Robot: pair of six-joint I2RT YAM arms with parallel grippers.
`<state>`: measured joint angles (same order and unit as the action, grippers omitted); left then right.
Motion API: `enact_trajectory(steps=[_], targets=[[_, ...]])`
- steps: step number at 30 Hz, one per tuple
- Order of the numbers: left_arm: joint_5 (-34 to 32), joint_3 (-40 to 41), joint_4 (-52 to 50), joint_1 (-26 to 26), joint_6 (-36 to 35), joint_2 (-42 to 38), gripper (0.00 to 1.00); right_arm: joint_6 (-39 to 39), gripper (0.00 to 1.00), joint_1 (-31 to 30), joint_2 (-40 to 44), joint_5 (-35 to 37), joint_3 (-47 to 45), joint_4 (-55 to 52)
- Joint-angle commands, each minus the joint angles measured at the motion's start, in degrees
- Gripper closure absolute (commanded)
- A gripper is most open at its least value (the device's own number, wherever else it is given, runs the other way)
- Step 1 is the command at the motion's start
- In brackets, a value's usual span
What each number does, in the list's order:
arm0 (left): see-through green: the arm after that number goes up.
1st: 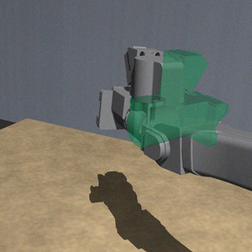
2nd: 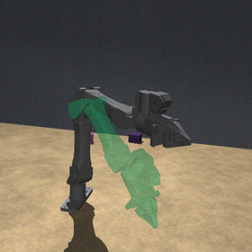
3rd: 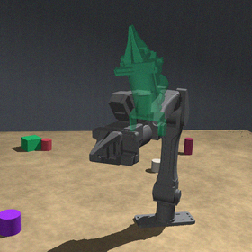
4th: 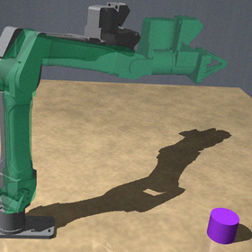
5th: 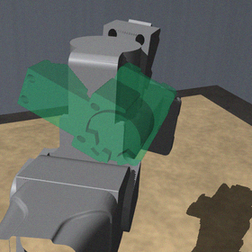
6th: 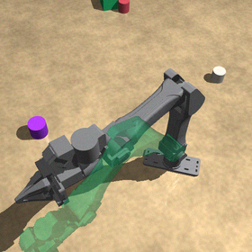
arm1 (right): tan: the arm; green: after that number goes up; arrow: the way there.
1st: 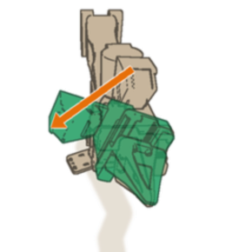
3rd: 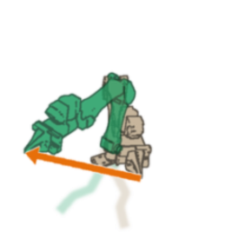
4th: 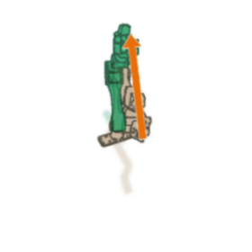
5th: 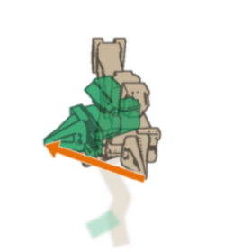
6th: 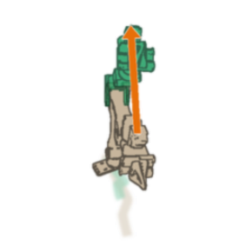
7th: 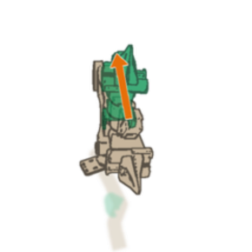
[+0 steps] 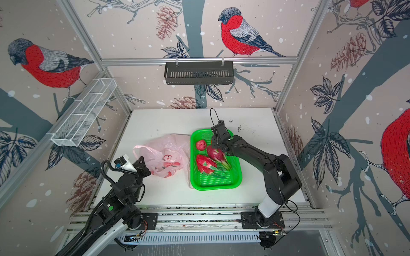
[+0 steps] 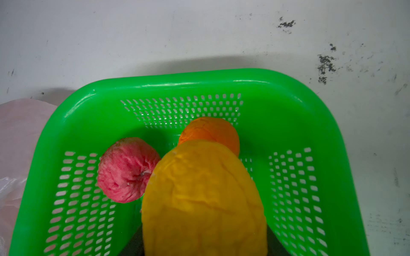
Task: Untie the knot of the plastic bag and take out the fruit
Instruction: Place the fruit in the basket.
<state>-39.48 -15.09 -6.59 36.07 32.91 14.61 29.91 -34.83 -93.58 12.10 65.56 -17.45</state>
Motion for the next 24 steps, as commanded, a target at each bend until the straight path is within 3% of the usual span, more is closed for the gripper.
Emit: enact_trajectory(steps=[1,19,24], targets=[[1.00,-0.03,3.60,-0.13,-0.67,0.67,1.00,1.00,0.79,0.68,-0.50,1.58,-0.17,1.04],[3.38,-0.29,3.88,-0.21,-1.59,3.44,1.00,4.39,0.71,2.05,-3.54,5.04,-1.57,-1.57],[4.24,-0.39,5.05,-0.22,-1.85,4.81,1.00,5.16,0.62,2.05,-3.45,5.04,-2.18,-1.62]])
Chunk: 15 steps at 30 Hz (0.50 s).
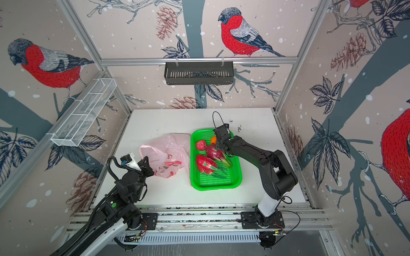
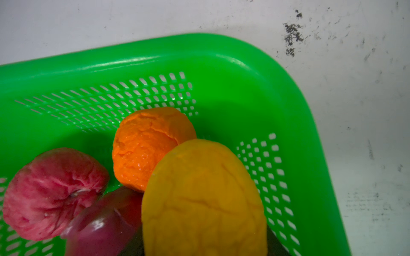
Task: Untie the knot of the plastic bag and take out the fruit
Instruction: Place the fruit in the basket.
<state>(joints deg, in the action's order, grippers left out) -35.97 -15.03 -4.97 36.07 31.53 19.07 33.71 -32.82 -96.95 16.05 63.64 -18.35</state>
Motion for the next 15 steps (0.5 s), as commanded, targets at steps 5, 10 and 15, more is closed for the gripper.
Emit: enact_trajectory(steps=[5,10,15], targets=[[0.95,-0.27,3.65,-0.22,-0.24,0.47,1.00,1.51,0.49,0.03,0.08,1.00,-0.60,-0.42],[1.05,0.06,3.28,-0.22,0.22,-0.22,1.00,1.79,0.37,0.03,0.01,1.17,-0.62,-0.63],[0.90,0.09,3.03,-0.22,0.19,-0.79,1.00,2.23,0.27,0.03,0.08,1.41,-0.88,-0.63]])
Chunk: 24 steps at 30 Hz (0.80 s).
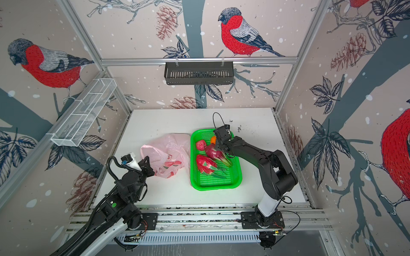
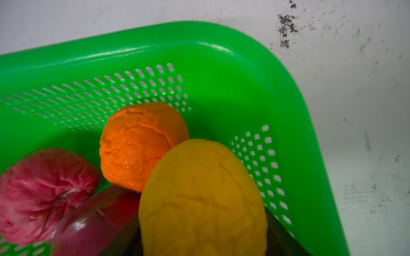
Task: Untie the knot of the plastic bag and take out the fruit
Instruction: Place the fruit in the basket.
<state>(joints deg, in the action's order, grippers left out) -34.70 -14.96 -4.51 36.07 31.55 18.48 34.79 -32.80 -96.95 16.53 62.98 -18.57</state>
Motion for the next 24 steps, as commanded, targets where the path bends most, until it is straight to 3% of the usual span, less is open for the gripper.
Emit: enact_trajectory(steps=[1,24], targets=[[-0.37,0.04,2.51,-0.21,0.08,-0.24,1.00,1.25,0.26,0.01,0.09,0.91,-0.23,-0.34],[-0.02,1.47,2.40,-0.28,0.90,-1.17,1.00,2.03,0.16,-0.60,1.65,2.18,-0.31,-0.94]])
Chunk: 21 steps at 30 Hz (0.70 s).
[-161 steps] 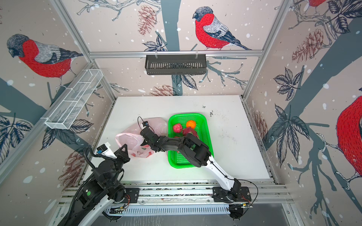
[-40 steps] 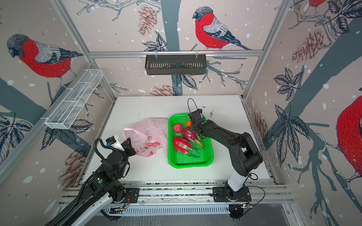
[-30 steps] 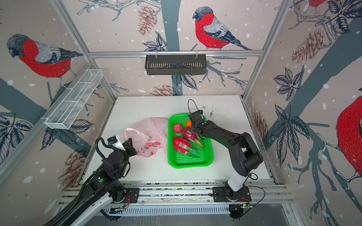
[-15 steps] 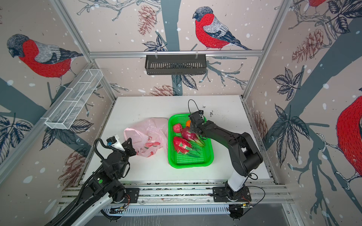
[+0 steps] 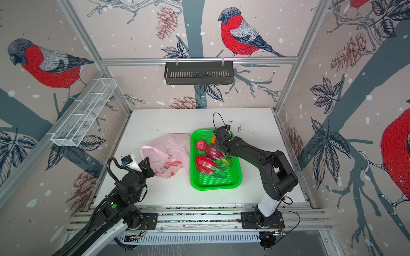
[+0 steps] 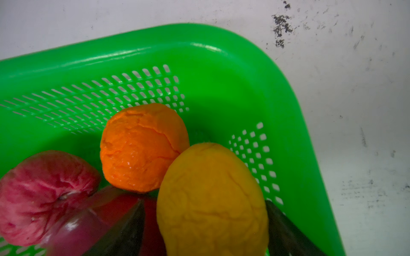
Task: Untie the knot of the plastic bag and take out the fruit
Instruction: Place the fruit in the basket.
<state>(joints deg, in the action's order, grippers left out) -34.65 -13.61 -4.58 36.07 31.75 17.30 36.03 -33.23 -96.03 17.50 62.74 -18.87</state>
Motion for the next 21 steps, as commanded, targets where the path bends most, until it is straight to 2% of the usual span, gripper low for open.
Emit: enact_trajectory(steps=[1,14,21], targets=[[-0.06,0.07,2.51,-0.21,0.76,0.05,1.00,0.79,0.16,-0.24,0.92,1.27,-0.07,-0.73],[0.15,1.04,3.90,-0.30,0.71,0.74,1.00,1.58,0.12,-1.21,4.37,3.29,-0.34,-2.35],[2.11,1.59,8.51,-1.39,-0.09,4.96,1.00,2.12,0.12,-1.89,7.99,4.28,-0.78,-2.98]])
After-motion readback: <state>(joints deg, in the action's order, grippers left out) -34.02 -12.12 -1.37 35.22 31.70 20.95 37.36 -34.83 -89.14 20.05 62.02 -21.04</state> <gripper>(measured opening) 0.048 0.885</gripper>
